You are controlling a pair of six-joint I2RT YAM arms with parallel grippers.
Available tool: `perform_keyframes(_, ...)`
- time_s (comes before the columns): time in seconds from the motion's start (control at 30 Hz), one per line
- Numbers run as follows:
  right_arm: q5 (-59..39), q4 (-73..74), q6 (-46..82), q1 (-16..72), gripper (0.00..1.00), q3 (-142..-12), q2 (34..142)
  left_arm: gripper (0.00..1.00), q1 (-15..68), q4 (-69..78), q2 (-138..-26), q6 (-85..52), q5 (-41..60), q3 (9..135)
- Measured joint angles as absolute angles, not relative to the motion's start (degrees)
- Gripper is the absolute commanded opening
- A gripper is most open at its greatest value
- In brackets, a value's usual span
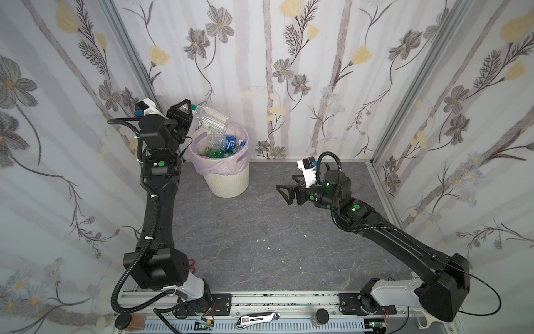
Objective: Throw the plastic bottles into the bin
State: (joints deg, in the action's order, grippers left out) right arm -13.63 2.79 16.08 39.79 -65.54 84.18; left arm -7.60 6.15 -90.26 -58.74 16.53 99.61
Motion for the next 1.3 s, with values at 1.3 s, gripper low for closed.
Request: perform_keyframes(1.3, -7.2, 2.5, 17.9, 31.4, 1.00, -56.3, 77.1, 1.00, 9.4, 1.1, -72.3, -26.9, 15.4, 75.5)
